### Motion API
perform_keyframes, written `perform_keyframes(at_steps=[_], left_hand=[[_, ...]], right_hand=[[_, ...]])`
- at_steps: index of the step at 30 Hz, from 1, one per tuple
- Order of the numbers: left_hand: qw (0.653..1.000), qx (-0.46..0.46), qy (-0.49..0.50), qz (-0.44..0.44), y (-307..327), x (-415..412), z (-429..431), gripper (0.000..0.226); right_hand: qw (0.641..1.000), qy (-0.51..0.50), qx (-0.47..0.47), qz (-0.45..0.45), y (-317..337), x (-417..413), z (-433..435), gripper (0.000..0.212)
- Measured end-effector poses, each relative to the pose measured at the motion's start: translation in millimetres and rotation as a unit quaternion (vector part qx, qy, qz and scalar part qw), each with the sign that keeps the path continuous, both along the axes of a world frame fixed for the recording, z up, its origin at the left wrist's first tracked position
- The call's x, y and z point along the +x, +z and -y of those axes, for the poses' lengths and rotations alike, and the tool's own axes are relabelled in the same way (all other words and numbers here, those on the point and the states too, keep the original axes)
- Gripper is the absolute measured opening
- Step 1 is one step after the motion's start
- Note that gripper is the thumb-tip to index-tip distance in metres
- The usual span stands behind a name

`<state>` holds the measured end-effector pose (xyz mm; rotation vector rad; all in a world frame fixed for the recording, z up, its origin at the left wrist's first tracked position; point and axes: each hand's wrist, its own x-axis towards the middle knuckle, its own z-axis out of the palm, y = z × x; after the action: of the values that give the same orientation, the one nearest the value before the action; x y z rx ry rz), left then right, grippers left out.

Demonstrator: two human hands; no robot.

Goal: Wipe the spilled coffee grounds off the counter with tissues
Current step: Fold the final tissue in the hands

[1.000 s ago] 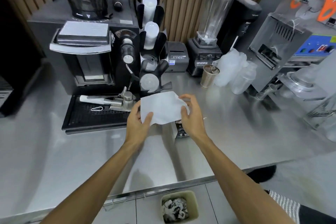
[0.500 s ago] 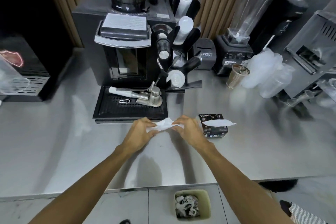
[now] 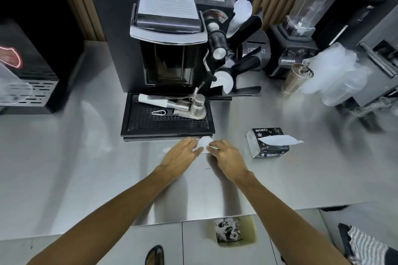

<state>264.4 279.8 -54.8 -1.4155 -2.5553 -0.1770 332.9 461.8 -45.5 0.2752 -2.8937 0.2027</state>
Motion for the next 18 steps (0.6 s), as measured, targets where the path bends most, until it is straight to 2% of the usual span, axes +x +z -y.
perform_keyframes(at_steps=[2, 5, 7, 8, 11, 14, 18], left_hand=[[1.000, 0.018, 0.010, 0.002, -3.1, 2.2, 0.4, 0.040], [0.997, 0.061, 0.014, 0.037, -8.2, 11.5, 0.9, 0.030], [0.995, 0.082, 0.008, 0.056, -10.5, 17.7, 4.1, 0.010], [0.994, 0.085, 0.007, 0.062, -11.0, 18.6, 5.0, 0.008], [0.997, 0.052, 0.019, 0.056, -3.0, 14.5, 0.7, 0.013], [0.997, -0.014, 0.051, 0.052, 9.6, 4.9, -8.3, 0.017], [0.995, -0.052, 0.072, 0.052, 14.7, -5.5, -12.9, 0.024]], right_hand=[[1.000, 0.009, 0.018, -0.021, 0.6, 4.0, 8.2, 0.017], [0.999, 0.015, 0.020, -0.025, 1.5, 12.1, 11.6, 0.027], [1.000, 0.000, -0.014, 0.014, -2.4, 16.4, 6.0, 0.016], [0.998, -0.015, -0.044, 0.043, -3.4, 16.9, 3.4, 0.015], [0.987, -0.069, -0.114, 0.089, -1.2, 12.3, 0.2, 0.021], [0.980, -0.113, -0.151, 0.059, 4.5, 0.1, 4.3, 0.029], [0.989, -0.104, -0.103, 0.038, 1.6, -14.8, 8.4, 0.033]])
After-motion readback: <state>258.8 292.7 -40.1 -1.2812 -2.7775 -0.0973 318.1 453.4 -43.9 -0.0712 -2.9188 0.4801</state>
